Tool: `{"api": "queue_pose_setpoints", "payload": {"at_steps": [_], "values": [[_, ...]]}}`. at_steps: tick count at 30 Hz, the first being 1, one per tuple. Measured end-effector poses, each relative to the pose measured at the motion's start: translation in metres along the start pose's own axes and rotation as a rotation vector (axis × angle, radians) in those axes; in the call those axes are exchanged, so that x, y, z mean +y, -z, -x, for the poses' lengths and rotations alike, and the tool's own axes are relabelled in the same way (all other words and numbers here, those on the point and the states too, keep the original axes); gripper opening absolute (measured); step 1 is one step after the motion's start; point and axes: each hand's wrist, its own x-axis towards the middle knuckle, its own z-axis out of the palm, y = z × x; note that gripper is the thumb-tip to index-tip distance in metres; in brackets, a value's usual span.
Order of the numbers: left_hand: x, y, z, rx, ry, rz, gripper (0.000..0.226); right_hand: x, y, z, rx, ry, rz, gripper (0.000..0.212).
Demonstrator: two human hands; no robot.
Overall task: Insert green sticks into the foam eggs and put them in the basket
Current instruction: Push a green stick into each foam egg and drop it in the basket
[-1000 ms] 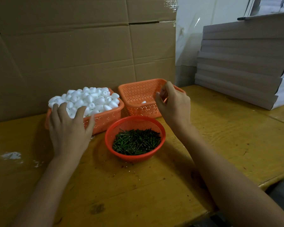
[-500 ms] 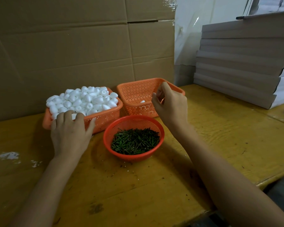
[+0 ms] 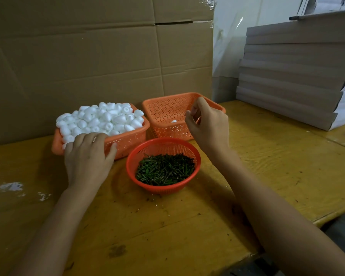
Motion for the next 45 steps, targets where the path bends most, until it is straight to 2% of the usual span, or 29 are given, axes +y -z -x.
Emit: {"api": "queue_pose_setpoints", "payload": {"at_steps": [11, 18, 24, 28, 31, 33, 37, 41, 45], "values": [[-0.003, -0.009, -0.001, 0.011, 0.012, -0.01, 0.041, -0.001, 0.0, 0.0, -0.017, 0.011, 0.005, 0.011], [-0.003, -0.013, -0.002, 0.067, 0.039, 0.083, 0.04, -0.002, 0.001, 0.0, -0.021, 0.01, -0.002, 0.012], [-0.002, -0.009, -0.001, 0.255, 0.053, 0.365, 0.033, -0.002, 0.001, 0.0, -0.016, 0.011, -0.015, 0.011], [-0.001, -0.005, 0.001, 0.475, -0.028, 0.403, 0.015, -0.002, 0.001, 0.0, -0.023, -0.007, -0.032, 0.012], [0.003, 0.0, 0.003, 0.569, -0.05, 0.454, 0.004, -0.005, 0.001, 0.0, -0.046, -0.017, -0.084, 0.013], [0.008, 0.003, 0.004, 0.575, -0.083, 0.475, 0.009, -0.008, 0.002, 0.0, -0.136, 0.007, -0.143, 0.014], [0.018, 0.005, 0.008, 0.521, -0.242, 0.489, 0.01, -0.017, 0.003, 0.001, -0.504, 0.112, -0.327, 0.016], [0.028, 0.003, 0.015, 0.456, -0.352, 0.378, 0.025, -0.029, 0.002, 0.004, -0.664, 0.27, -0.281, 0.017], [0.034, 0.002, 0.016, 0.408, -0.427, 0.383, 0.027, -0.029, -0.002, 0.009, -0.954, 0.323, -0.138, 0.025]]}}
